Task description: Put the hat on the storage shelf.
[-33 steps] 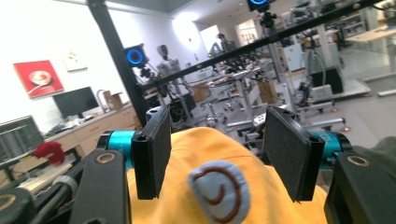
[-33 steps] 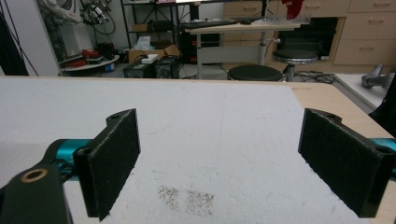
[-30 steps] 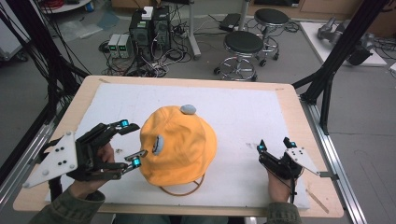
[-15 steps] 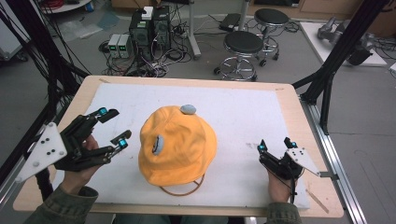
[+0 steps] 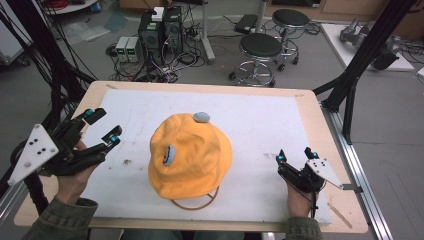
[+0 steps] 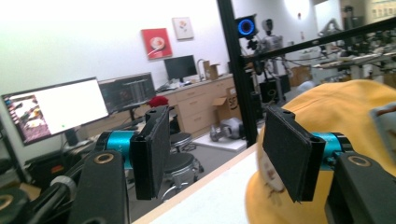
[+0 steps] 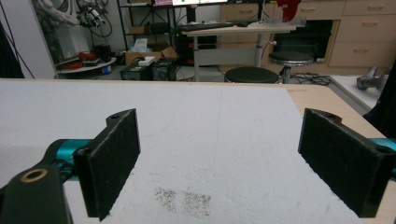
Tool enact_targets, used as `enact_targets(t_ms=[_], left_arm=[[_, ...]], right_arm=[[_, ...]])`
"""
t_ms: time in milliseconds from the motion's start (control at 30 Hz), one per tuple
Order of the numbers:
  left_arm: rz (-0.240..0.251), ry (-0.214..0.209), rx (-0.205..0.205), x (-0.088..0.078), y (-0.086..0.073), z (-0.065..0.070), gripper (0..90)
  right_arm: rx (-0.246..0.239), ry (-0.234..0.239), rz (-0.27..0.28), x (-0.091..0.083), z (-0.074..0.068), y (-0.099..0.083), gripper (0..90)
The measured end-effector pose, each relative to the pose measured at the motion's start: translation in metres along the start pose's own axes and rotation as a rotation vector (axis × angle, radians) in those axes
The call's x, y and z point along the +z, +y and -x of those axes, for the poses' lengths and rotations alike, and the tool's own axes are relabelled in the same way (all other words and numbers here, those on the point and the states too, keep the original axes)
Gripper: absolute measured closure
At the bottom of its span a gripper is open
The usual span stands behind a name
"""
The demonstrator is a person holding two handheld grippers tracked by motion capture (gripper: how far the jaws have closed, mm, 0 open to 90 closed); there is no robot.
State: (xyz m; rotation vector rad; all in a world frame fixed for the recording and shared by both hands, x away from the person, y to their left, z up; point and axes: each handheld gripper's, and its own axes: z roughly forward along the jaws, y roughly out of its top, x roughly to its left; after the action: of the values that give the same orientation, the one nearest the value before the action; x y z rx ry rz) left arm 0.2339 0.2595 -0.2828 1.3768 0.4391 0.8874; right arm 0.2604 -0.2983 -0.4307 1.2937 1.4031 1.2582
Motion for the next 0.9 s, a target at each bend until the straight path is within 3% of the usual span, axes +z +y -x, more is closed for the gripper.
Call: enact_targets(t_ms=[233,333,500,767,900], left_arm=[[-0.03,0.085,-0.053,-0.007,-0.017,-0.016,41.2],[-0.051,0.144,-0.049,-0.01,-0.031,-0.021,41.4],[-0.071,0.208,-0.12,-0.017,-0.054,-0.03,39.9],[-0.121,0.259,-0.141,-0.026,-0.077,-0.032,39.0],[-0.153,0.286,-0.128,-0.028,-0.087,-0.03,38.0]], right_arm=[[-0.001,-0.001,-0.003,0.0,0.0,0.0,11.6],[0.0,-0.007,0.003,-0.001,0.0,0.0,11.7],[0.002,-0.01,0.003,-0.001,0.0,0.0,11.6],[0.004,-0.013,0.003,-0.001,0.0,0.0,11.6],[0.0,-0.012,0.007,-0.001,0.001,0.0,11.6]])
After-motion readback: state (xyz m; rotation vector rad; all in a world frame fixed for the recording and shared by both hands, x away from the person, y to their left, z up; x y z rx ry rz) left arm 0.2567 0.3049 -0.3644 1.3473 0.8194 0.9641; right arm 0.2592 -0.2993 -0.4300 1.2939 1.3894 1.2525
